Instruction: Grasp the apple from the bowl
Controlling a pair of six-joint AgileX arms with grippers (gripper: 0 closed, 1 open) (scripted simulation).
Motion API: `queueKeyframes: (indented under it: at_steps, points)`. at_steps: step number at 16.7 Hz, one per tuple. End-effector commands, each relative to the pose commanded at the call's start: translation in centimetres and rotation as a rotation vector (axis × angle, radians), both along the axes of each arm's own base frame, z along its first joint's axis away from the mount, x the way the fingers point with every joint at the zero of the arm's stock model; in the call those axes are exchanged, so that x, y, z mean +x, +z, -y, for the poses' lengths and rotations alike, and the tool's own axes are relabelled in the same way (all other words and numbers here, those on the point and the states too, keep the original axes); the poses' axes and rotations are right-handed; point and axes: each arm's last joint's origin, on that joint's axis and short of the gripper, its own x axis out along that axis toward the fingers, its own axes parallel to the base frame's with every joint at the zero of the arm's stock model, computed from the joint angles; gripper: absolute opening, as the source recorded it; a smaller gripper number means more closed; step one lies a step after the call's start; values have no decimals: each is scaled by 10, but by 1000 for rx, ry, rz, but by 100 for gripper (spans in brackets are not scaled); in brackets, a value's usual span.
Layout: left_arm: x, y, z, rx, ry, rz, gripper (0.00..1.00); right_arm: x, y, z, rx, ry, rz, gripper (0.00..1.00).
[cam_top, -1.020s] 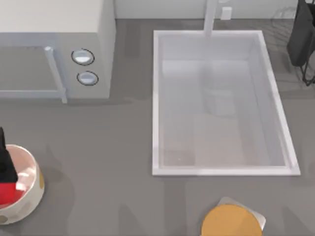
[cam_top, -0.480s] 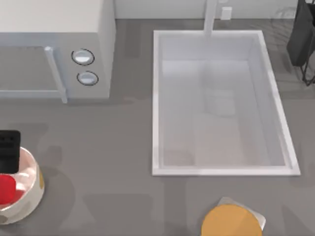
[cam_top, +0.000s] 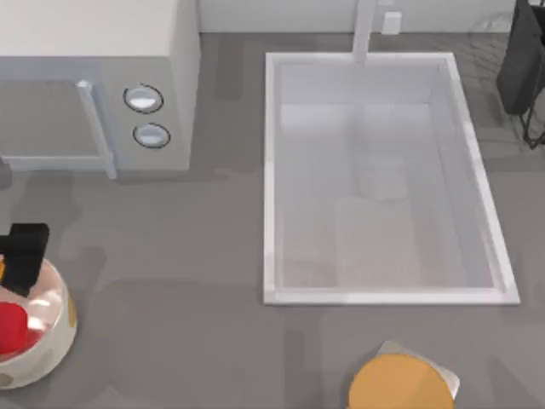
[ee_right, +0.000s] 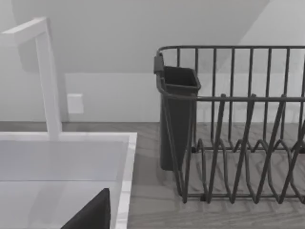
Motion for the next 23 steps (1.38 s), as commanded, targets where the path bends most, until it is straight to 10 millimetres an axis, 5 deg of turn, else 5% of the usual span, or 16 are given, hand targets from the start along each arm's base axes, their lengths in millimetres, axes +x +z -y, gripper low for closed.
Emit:
queueKeyframes:
  at_steps: [8, 18, 23]
  points:
    - [3, -6, 1, -1, -4, -21, 100, 0, 0, 0, 0, 0, 0, 100]
    - [5, -103, 0, 0, 0, -11, 100, 0, 0, 0, 0, 0, 0, 100]
    - [3, -110, 0, -1, 0, -20, 100, 0, 0, 0, 0, 0, 0, 100]
